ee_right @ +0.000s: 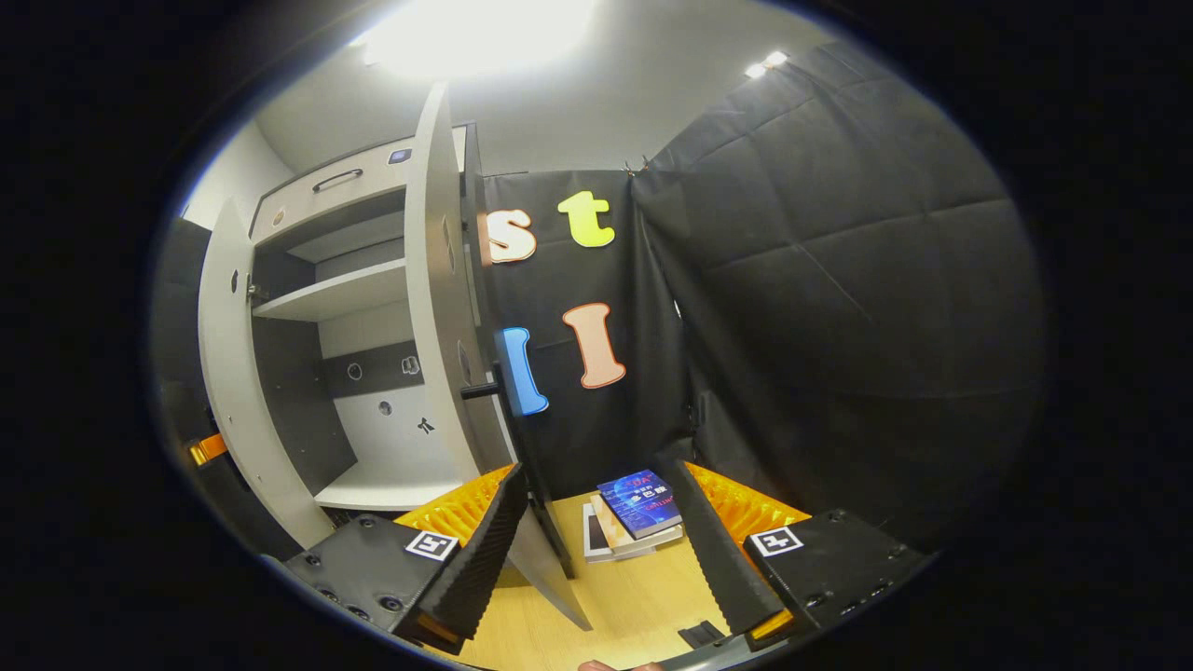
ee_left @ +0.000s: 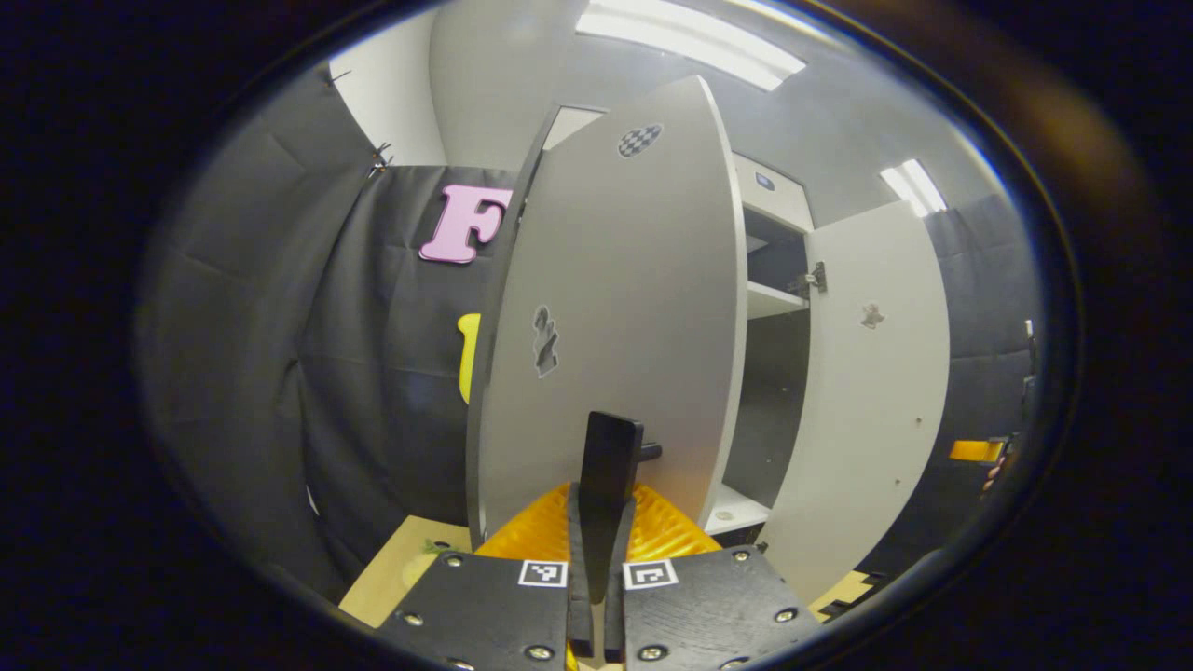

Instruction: Open the right door of the double-door shoe cabinet with the right hand, and open the left door with the left hand.

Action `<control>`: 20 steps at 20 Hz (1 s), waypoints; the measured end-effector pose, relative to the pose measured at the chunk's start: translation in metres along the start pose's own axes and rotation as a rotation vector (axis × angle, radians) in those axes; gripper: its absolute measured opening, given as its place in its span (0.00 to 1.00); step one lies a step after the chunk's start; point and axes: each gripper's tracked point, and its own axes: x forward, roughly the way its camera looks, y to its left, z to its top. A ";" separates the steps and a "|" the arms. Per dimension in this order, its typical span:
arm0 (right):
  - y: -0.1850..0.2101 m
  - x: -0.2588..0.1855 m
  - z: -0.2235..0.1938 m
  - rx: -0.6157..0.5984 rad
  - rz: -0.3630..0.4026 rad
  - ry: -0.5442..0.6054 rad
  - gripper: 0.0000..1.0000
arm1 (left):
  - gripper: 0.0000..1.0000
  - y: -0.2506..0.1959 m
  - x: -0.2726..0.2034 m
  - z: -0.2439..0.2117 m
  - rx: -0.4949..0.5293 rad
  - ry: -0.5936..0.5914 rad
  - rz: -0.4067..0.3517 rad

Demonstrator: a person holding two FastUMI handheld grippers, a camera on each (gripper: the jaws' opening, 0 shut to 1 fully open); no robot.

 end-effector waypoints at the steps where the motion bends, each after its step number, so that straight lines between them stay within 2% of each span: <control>1: 0.001 0.000 -0.001 0.000 -0.001 0.000 0.98 | 0.07 0.001 0.000 0.001 0.002 -0.003 0.001; 5: 0.003 0.000 -0.007 0.008 0.000 0.011 0.98 | 0.07 0.004 -0.002 0.002 0.008 -0.005 0.024; 13: 0.015 0.004 -0.020 0.028 0.004 0.045 0.98 | 0.06 0.020 -0.007 0.004 0.012 -0.004 0.133; 16: 0.021 0.006 -0.022 0.014 0.015 0.047 0.98 | 0.05 0.055 -0.014 0.006 0.040 -0.003 0.202; 18: 0.026 0.007 -0.022 0.013 0.026 0.048 0.98 | 0.00 0.054 -0.016 0.005 0.017 0.005 0.145; 20: 0.030 0.006 -0.022 0.020 0.039 0.046 0.98 | 0.02 0.049 -0.018 0.001 -0.022 0.016 0.105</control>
